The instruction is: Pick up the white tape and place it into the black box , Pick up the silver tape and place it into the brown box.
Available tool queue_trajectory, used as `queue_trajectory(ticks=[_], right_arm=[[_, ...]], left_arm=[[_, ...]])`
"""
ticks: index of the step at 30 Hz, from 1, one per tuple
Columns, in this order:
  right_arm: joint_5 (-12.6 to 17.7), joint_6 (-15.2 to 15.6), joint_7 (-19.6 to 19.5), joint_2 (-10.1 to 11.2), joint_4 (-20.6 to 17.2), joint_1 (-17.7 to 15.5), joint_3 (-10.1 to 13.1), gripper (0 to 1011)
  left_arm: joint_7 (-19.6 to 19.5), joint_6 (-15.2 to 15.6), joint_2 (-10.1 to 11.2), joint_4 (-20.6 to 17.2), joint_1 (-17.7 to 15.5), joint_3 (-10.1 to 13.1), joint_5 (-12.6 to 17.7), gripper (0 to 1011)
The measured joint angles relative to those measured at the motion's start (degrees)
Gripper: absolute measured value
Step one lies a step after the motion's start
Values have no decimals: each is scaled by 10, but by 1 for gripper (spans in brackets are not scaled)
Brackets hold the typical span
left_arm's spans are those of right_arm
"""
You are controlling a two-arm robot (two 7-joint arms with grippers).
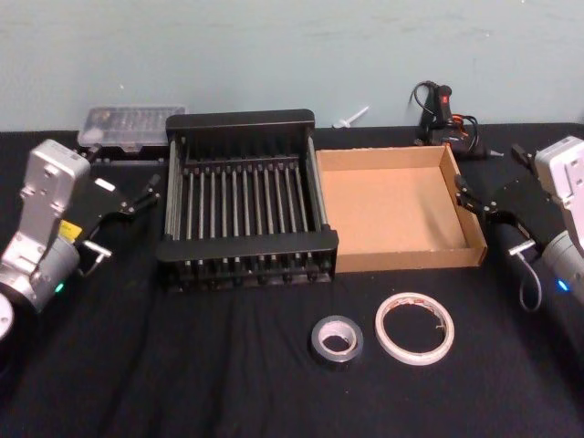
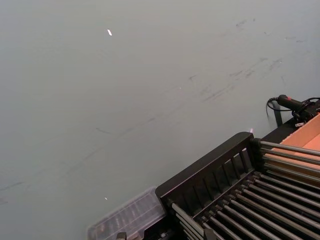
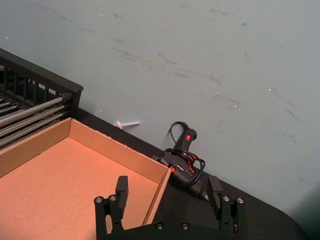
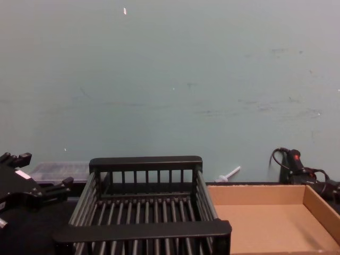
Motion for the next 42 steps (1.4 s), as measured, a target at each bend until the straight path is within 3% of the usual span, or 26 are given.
queue_trajectory(ticks=[42], right_arm=[[0, 0, 0, 0, 0, 0, 0, 1002]], left_arm=[[0, 0, 0, 0, 0, 0, 0, 1001]])
